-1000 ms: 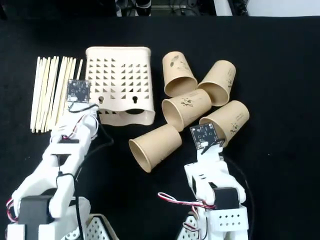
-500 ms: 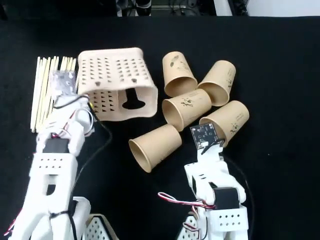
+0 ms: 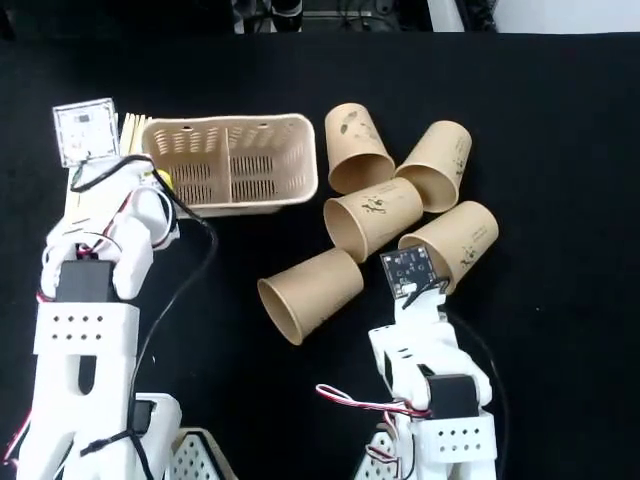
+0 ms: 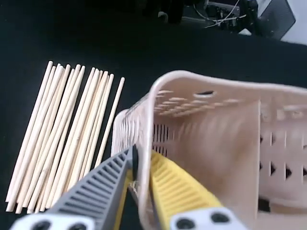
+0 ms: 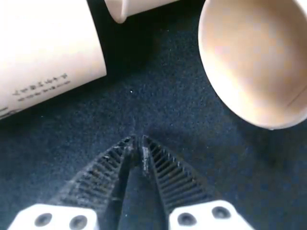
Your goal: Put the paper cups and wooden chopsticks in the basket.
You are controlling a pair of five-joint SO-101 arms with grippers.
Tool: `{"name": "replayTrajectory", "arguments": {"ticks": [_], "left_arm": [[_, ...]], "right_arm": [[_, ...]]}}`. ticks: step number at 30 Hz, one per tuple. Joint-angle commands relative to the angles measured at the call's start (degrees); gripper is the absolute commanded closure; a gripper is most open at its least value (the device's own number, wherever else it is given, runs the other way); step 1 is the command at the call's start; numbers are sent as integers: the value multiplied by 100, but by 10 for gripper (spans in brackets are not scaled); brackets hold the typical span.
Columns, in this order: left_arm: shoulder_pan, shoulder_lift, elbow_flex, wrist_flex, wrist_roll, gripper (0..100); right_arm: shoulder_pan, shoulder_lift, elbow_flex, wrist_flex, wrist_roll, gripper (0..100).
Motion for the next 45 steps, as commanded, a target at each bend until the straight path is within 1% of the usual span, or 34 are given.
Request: {"name": "replayTrajectory", "arguments": {"ticks": [1,3,7,10,16,17,18,21,22,25,29,33,35,39,43,45], "left_arm": [[84,-185,-602,44,273,972],[233,-53,-699,88,431,972],[532,448,-936,246,475,972],[585,958,-1042,281,475,972],[224,1521,-1191,290,448,963],[171,1538,-1191,290,448,942],[119,1530,-1182,316,440,902],[75,1442,-1349,862,475,743],[101,1407,-1437,1064,475,713],[303,1284,-1771,1547,431,701],[523,985,-2431,1952,475,703],[497,651,-3196,2558,484,704],[268,484,-3442,2892,440,704],[-567,26,-3468,3420,325,704],[-1622,-501,-2800,3552,-229,704],[-2105,-791,-2220,3508,-431,704]], "right_arm": [[70,-391,-22,-44,35,985],[70,-391,-22,-44,35,985],[70,-391,-22,-44,35,985],[70,-391,-22,-44,35,985],[70,-391,-22,-44,35,985],[70,-391,-22,-44,35,985],[70,-391,-22,-44,35,985],[70,-391,-22,-44,35,984],[70,-391,-22,-44,35,984],[70,-391,-22,-35,35,984],[70,-391,-22,-9,35,985],[70,-391,-31,-18,35,985],[123,-374,-198,44,35,985],[510,-382,-602,167,44,985],[897,-382,-1314,325,114,985],[1037,-391,-1604,316,422,985]]}}
